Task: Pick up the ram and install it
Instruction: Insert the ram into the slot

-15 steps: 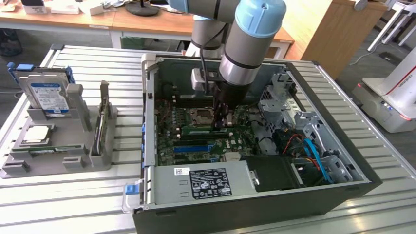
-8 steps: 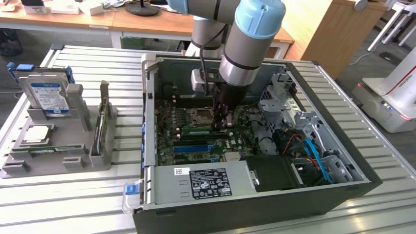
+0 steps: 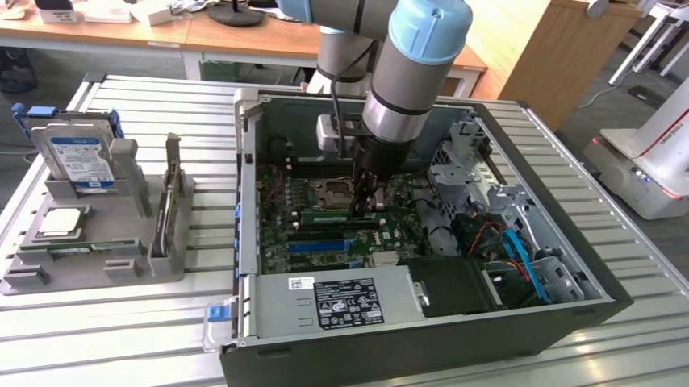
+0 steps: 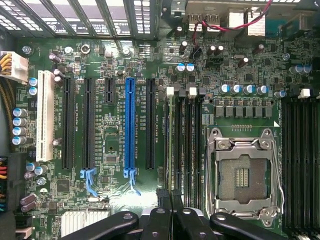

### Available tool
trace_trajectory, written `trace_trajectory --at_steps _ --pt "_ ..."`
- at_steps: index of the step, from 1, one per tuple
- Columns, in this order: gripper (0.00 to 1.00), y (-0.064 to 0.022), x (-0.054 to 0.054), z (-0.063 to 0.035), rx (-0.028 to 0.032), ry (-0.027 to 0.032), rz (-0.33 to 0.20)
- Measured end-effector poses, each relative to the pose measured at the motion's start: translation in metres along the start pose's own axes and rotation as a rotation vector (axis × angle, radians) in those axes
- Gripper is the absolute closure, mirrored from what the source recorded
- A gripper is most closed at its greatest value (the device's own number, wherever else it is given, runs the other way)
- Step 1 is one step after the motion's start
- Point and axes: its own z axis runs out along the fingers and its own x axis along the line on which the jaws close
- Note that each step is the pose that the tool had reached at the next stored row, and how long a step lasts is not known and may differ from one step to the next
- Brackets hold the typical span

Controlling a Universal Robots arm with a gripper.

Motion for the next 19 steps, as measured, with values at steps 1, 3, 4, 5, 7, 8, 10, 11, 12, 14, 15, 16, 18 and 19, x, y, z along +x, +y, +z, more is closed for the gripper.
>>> trace_trajectory --at_steps 1,3,4,5,7,8,10,11,12,14,15,16,18,19 --pt "0.88 0.0000 -0.0001 0.0004 0.0000 0.0000 0.000" --pt "0.88 0.0000 -0.0003 0.0010 0.0000 0.0002 0.000" --pt "0.88 0.0000 -0.0003 0.0010 -0.0001 0.0002 0.000" --pt "0.88 0.0000 -0.0003 0.0010 -0.0001 0.0003 0.000" --pt "0.88 0.0000 -0.0005 0.0012 0.0001 -0.0001 0.000" --pt "0.88 0.0000 -0.0005 0.0012 0.0000 0.0000 0.000" --pt "0.88 0.0000 -0.0005 0.0011 0.0000 0.0001 0.000" --pt "0.88 0.0000 -0.0006 0.0012 0.0000 0.0000 0.000" --pt "0.88 0.0000 -0.0006 0.0012 0.0000 0.0001 0.000" --pt "0.88 0.0000 -0.0008 0.0012 0.0001 -0.0001 0.000" --pt "0.88 0.0000 -0.0008 0.0012 0.0000 -0.0001 0.000" --pt "0.88 0.0000 -0.0008 0.0012 0.0001 0.0000 0.000" --pt "0.88 0.0000 -0.0008 0.0012 0.0000 0.0000 0.000" --pt "0.88 0.0000 -0.0008 0.0012 0.0000 0.0000 0.000"
